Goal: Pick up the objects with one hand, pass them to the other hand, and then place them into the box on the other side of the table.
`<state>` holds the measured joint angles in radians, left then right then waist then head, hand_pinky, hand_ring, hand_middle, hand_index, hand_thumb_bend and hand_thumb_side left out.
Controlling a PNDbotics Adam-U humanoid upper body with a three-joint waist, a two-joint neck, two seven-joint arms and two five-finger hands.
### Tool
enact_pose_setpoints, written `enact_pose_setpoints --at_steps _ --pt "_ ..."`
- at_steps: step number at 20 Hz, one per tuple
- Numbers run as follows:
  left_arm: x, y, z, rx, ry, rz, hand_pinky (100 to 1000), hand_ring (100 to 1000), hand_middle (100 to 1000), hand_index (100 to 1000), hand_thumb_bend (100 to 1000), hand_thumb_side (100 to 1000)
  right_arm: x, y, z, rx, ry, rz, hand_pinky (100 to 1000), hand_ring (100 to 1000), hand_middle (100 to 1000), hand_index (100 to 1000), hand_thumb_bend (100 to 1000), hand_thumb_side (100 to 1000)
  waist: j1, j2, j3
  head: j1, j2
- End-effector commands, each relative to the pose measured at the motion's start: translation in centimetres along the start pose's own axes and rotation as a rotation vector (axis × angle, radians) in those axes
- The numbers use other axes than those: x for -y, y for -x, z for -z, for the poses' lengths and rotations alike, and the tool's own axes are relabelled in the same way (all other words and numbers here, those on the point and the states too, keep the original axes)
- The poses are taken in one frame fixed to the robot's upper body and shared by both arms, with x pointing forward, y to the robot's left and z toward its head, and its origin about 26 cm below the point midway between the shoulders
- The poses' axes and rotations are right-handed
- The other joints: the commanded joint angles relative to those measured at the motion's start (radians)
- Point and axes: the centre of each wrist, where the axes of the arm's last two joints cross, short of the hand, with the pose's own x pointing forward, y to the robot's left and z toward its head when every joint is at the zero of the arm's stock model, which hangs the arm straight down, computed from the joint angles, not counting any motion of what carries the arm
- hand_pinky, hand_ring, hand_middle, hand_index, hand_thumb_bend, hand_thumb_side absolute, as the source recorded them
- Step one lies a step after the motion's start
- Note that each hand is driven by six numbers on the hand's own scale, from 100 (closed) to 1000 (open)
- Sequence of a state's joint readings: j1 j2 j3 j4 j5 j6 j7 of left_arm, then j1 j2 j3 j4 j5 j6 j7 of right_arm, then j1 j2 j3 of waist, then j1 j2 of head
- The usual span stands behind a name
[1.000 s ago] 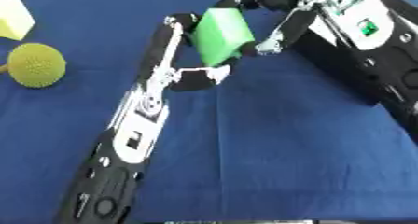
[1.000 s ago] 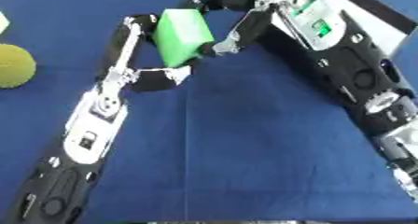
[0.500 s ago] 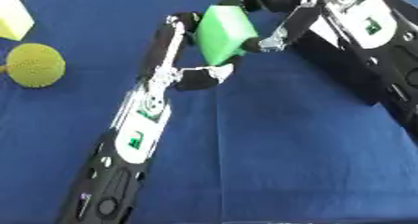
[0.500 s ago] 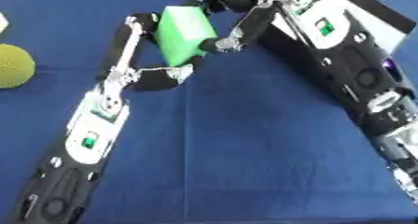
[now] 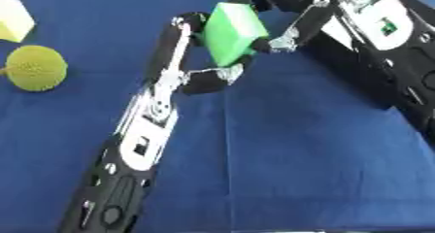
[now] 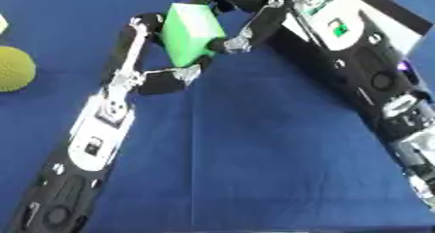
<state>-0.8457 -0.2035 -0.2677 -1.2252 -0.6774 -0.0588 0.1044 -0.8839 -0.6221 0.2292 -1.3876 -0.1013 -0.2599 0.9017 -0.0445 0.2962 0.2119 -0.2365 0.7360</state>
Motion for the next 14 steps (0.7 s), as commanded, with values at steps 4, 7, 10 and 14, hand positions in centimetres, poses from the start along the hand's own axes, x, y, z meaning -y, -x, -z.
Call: enact_pose_setpoints --at_steps 4,7,10,14 --pt "-0.4 -0.5 0.5 0.017 -0.037 0.026 618 699 592 783 784 367 1.4 -1.0 -1.2 -0.005 0.012 -0.049 836 1000 508 543 231 158 -0.007 -0.018 -0.003 -0.004 -0.008" --pt "-0.4 -0.4 0.5 0.018 -0.041 0.038 621 704 598 790 818 362 1.4 -0.9 -1.3 -0.005 0.017 -0.045 836 1000 507 543 233 153 -0.006 -0.019 -0.003 -0.005 -0.009" --pt "-0.5 -0.1 0.4 0.013 -0.043 0.05 625 707 601 793 834 356 1.6 -1.1 -1.6 -0.003 0.027 -0.043 836 1000 507 543 239 137 -0.005 -0.021 -0.004 -0.005 -0.013" --pt "-0.8 0.2 0.3 0.014 -0.055 0.065 624 703 597 788 832 350 2.0 -1.2 -2.6 -0.006 0.051 -0.041 836 1000 508 543 241 124 -0.003 -0.025 -0.008 -0.005 -0.018"
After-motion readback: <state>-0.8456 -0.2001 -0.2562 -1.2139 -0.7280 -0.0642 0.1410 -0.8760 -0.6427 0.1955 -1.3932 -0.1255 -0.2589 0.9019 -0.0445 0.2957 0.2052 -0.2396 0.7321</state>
